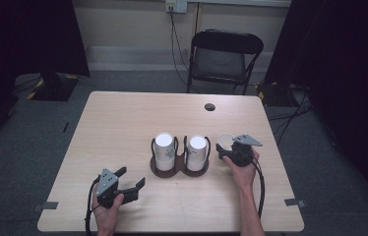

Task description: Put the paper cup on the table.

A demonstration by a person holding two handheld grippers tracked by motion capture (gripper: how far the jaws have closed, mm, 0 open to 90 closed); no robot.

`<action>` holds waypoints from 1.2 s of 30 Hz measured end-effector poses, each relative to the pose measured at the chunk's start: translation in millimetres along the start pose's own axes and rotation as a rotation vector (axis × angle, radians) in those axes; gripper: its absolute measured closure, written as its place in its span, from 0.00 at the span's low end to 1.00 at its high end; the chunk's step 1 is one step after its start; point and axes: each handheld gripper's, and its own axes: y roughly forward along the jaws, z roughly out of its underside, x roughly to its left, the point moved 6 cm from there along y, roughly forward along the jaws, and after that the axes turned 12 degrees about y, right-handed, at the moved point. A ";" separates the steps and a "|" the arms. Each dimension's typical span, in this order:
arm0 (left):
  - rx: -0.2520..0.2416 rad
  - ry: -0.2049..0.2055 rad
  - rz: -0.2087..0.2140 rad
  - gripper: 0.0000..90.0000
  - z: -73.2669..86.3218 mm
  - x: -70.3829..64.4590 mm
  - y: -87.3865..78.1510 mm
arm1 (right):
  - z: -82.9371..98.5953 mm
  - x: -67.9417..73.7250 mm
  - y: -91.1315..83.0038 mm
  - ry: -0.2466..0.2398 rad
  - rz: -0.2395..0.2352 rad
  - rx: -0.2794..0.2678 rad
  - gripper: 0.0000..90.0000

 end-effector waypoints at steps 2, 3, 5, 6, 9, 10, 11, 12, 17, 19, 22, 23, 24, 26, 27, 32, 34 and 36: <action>0.001 -0.001 0.001 0.18 0.1 0.3 0.0 | 0.2 0.3 0.2 0.002 -0.001 0.002 0.30; 0.001 -0.003 0.001 0.18 0.1 0.4 0.1 | 0.1 -0.1 0.5 0.006 -0.004 0.002 0.30; 0.001 -0.002 0.002 0.18 0.1 0.3 0.2 | 0.1 -0.8 0.9 0.009 -0.007 0.005 0.30; 0.002 -0.001 0.000 0.18 0.1 0.3 0.1 | 0.1 -1.0 1.2 0.009 -0.006 0.008 0.29; 0.004 0.000 -0.003 0.18 0.0 -0.3 0.7 | 1.6 -1.2 2.6 0.003 -0.002 0.022 0.28; 0.011 0.002 -0.003 0.18 0.2 0.0 0.9 | 4.0 -1.7 4.4 0.003 0.000 0.036 0.26; 0.012 0.003 -0.003 0.18 0.3 0.0 1.0 | 6.3 -2.5 6.1 0.011 0.003 0.047 0.25; 0.010 0.002 -0.002 0.18 0.2 -0.1 0.9 | 8.3 -3.0 7.2 0.019 0.003 0.053 0.24; 0.009 -0.002 0.002 0.18 0.2 0.0 1.1 | 7.1 1.4 2.8 0.022 -0.001 0.055 0.20; 0.009 0.001 0.002 0.18 0.2 -0.2 0.8 | 7.4 1.3 1.6 0.025 0.002 0.058 0.19; 0.012 0.000 0.000 0.18 0.3 0.1 1.0 | 9.3 0.4 -0.1 0.031 0.001 0.056 0.18; 0.012 -0.001 -0.001 0.18 0.3 0.1 1.1 | 10.4 0.2 -0.7 0.034 0.001 0.058 0.18; 0.013 -0.001 -0.002 0.18 0.3 0.3 1.2 | 12.0 -0.4 -1.1 0.037 0.000 0.063 0.17; 0.014 -0.001 -0.002 0.18 0.3 0.2 1.2 | 15.1 -1.8 -2.2 0.041 0.006 0.066 0.17; 0.014 -0.001 -0.001 0.18 0.3 0.1 1.2 | 16.0 -2.0 -3.2 0.049 0.003 0.067 0.17; 0.017 0.000 0.000 0.18 0.4 0.1 1.4 | 17.9 -2.2 -11.0 0.062 0.006 0.071 0.16; 0.018 -0.002 0.000 0.18 0.4 0.1 1.7 | 19.1 -3.1 -13.7 0.067 0.009 0.070 0.16; 0.017 -0.002 -0.001 0.18 0.3 -0.1 1.8 | 19.5 -3.8 -16.7 0.072 0.008 0.066 0.16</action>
